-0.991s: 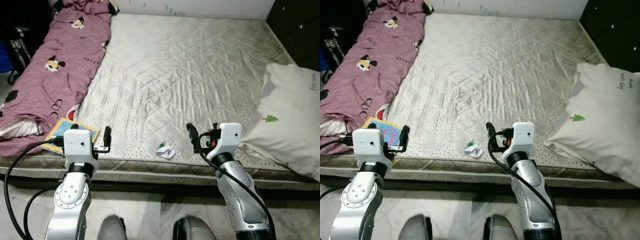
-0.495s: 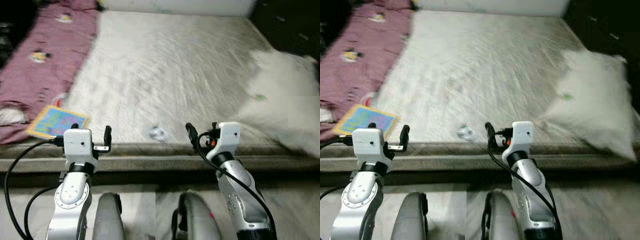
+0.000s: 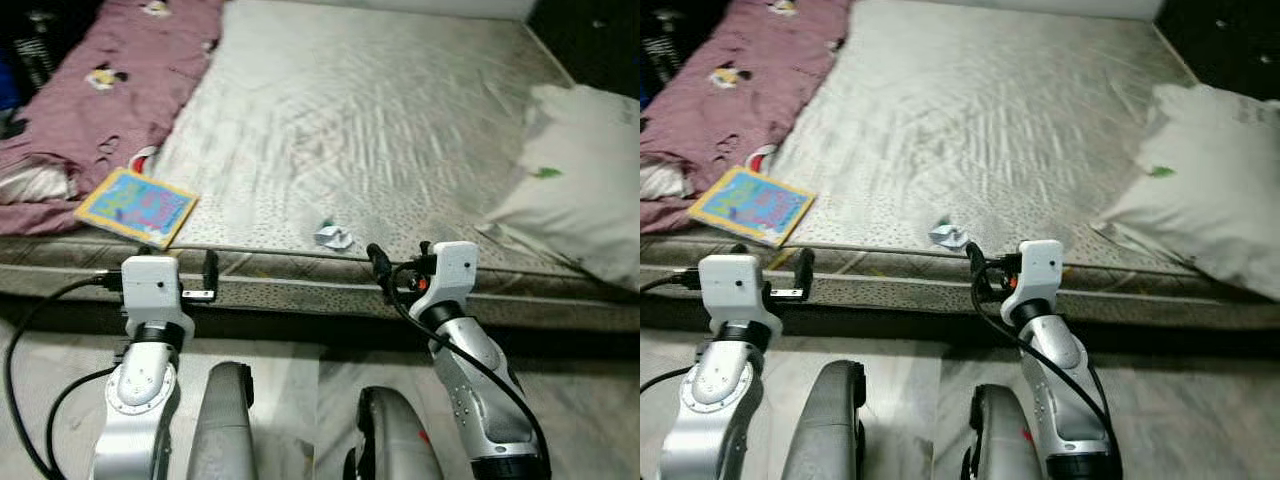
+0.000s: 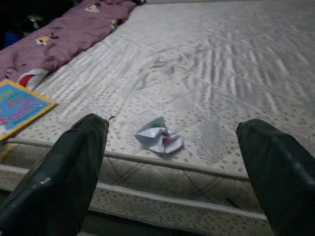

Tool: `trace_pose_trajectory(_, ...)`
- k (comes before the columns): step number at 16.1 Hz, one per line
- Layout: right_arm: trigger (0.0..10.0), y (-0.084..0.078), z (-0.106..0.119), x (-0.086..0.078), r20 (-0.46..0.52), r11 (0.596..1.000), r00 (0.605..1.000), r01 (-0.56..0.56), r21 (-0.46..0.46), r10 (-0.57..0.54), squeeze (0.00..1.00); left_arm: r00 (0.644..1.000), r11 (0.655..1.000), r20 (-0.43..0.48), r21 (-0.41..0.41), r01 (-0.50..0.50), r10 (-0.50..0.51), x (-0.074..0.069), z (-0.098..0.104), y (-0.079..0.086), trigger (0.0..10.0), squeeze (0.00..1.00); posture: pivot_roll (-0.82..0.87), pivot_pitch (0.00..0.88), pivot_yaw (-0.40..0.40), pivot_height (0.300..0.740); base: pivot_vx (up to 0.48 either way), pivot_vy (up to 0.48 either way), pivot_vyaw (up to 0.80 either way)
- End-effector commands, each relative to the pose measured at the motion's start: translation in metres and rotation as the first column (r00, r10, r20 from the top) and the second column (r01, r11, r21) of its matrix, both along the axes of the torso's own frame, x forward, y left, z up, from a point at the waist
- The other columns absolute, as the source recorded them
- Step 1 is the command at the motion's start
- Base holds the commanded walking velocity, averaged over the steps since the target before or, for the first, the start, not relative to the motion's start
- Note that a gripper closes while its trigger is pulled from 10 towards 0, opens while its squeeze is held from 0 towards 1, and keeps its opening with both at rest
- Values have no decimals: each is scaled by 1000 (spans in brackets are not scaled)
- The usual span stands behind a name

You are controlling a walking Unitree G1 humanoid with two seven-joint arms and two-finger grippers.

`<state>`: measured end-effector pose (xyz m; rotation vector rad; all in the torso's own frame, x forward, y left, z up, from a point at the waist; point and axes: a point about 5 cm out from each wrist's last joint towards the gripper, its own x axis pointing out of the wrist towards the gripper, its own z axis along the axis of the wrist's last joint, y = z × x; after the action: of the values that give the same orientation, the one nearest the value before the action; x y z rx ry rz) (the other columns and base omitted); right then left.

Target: Clean up the room

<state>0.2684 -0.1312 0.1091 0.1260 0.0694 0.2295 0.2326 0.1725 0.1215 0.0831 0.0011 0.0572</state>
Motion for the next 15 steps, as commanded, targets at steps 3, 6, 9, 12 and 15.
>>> trace_pose_trajectory(3,10000,0,2,0,4,1000,1000,-13,-4,13,0,1000,1000,30,-14,8,-8,0,6,-1,10000,0,21,136,-59,620,184,0,0)
trace_pose_trajectory(6,10000,-1,2,0,4,1000,1000,-10,-6,10,0,1000,1000,28,-20,14,-13,0,6,-1,10000,0,20,140,-58,620,309,0,263)
trace_pose_trajectory(9,10000,-1,2,0,2,1000,1000,-6,4,6,0,1000,1000,25,-22,16,-16,0,6,-1,10000,0,18,144,-57,620,310,0,446)
trace_pose_trajectory(12,10000,-2,2,0,0,1000,1000,-3,4,3,0,1000,999,24,-25,20,-19,0,6,-2,10000,0,18,144,-58,620,304,0,0)
trace_pose_trajectory(15,10000,-2,2,0,-3,1000,1000,0,10,0,0,1000,999,20,-27,23,-22,0,5,-2,10000,0,18,145,-58,620,288,0,0)
